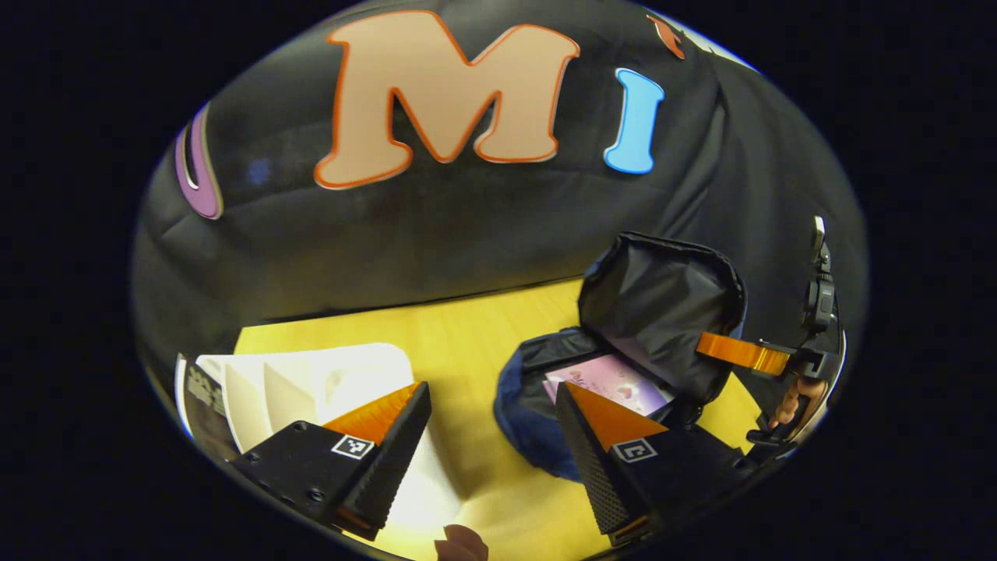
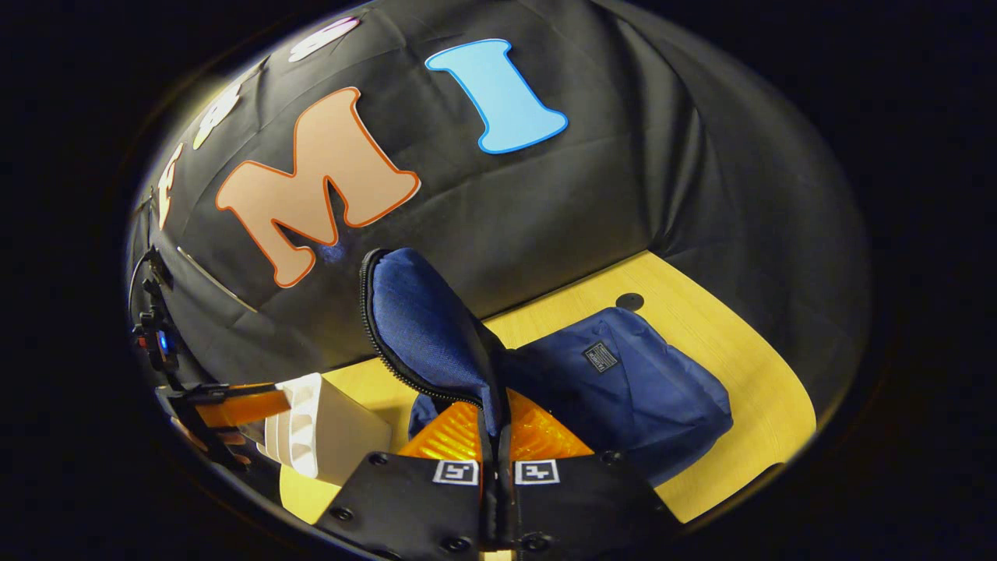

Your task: Open the schoolbag, grab two books from the bookshelf and put them into the schoolbag.

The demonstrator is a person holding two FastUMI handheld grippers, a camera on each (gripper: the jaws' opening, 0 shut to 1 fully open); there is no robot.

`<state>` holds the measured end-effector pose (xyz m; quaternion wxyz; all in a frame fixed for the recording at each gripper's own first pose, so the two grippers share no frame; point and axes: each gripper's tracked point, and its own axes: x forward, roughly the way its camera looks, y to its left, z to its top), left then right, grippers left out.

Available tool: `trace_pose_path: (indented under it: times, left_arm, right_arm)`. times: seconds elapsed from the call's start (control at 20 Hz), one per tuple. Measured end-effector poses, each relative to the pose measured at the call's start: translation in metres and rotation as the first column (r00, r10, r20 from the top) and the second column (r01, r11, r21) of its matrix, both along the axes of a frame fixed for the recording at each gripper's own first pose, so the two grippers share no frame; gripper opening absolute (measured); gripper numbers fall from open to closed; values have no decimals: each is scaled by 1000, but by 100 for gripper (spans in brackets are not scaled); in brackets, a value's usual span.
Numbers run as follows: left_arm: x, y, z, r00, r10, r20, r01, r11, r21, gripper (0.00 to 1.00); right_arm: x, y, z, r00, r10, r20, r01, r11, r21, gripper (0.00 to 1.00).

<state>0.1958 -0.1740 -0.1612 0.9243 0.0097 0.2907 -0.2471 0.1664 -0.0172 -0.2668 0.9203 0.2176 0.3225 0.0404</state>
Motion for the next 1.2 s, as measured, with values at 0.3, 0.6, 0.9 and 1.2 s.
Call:
trace_pose_path:
  times: [0.3, 0.6, 0.9, 1.2]
  left_arm:
    - [8, 90, 7, 996, 91, 19, -91, 994, 51, 94]
    - [18, 184, -3, 981, 194, 3, -193, 975, 106, 93]
    - [28, 259, -16, 954, 298, -35, -292, 949, 119, 93]
    - [46, 317, -39, 924, 378, -57, -366, 917, 156, 92]
  right_arm:
    - [0, -2, 2, 1000, -9, -4, 9, 1000, 4, 3]
    - [-1, -3, 1, 1000, -12, -5, 12, 1000, -3, 3]
    - [0, -6, 3, 1000, -21, -8, 21, 1000, -7, 3]
    - [-1, -6, 4, 1000, -25, -8, 25, 1000, -15, 3]
